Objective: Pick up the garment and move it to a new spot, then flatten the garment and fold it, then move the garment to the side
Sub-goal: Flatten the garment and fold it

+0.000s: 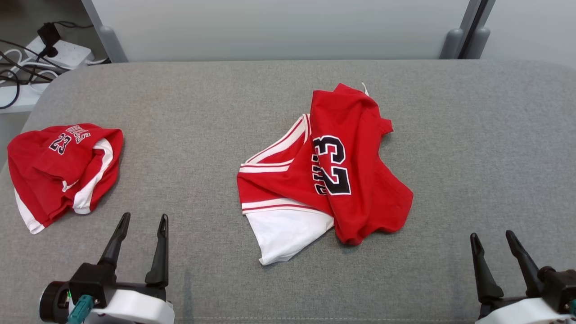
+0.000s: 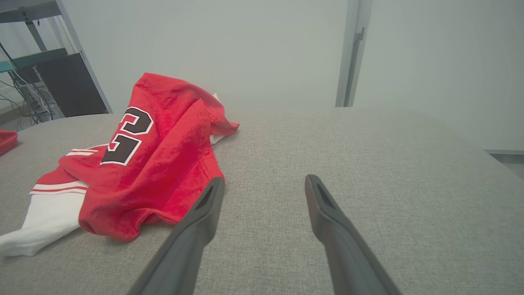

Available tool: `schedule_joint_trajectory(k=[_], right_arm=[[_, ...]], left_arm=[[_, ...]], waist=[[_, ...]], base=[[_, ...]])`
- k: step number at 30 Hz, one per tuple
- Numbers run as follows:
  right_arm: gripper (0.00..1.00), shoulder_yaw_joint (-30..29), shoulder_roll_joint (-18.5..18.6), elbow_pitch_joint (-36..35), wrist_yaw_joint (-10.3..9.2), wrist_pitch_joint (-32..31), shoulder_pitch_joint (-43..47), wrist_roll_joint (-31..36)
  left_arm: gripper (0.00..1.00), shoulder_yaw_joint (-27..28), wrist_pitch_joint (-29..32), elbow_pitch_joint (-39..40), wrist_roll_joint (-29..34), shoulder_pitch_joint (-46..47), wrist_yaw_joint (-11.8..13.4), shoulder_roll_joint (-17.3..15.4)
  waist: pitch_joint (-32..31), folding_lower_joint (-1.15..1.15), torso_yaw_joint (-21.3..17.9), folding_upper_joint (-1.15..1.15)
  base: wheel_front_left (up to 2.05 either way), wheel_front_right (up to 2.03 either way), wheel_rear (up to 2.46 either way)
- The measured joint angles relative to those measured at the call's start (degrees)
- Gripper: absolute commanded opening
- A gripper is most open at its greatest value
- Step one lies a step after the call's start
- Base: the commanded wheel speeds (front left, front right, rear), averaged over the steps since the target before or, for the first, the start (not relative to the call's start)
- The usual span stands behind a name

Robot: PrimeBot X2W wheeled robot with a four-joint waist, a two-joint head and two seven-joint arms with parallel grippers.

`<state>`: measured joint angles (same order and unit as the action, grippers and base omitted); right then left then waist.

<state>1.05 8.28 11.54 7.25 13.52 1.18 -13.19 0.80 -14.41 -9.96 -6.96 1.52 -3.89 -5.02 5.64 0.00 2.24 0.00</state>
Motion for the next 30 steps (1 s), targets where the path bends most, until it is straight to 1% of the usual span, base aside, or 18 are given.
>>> schedule_joint_trajectory(k=[5, 9, 22, 30], right_arm=[[1.0, -0.21, -1.09, -0.44, 0.0, 0.11, 1.99, 0.24], [1.0, -0.15, -1.27, -1.34, 0.0, 0.12, 2.47, 0.66], [1.0, 0.22, -1.52, -1.36, 0.0, 0.01, 2.77, 0.65], [1.0, -3.86, -0.05, -1.51, 0.0, -0.49, 1.25, 0.74]], left_arm=[[1.0, -0.01, 0.0, 0.4, 0.0, -1.94, 0.22, -0.02], [1.0, -0.03, 0.0, 0.64, 0.0, -2.63, 0.46, -0.02], [1.0, -0.81, 0.0, 1.13, -0.01, -2.63, 0.96, -0.08], [1.0, -2.27, 0.0, 1.6, -0.01, -2.15, 0.96, -0.07]], waist=[[-1.37, 0.0, -0.09, 0.0], [-1.8, 0.0, -0.21, 0.0], [-1.03, 0.0, 0.3, 0.0], [0.41, 0.0, 2.17, 0.0]], base=[[0.0, 0.0, 0.0], [0.0, 0.0, 0.0], [0.0, 0.0, 0.0], [0.0, 0.0, 0.0]])
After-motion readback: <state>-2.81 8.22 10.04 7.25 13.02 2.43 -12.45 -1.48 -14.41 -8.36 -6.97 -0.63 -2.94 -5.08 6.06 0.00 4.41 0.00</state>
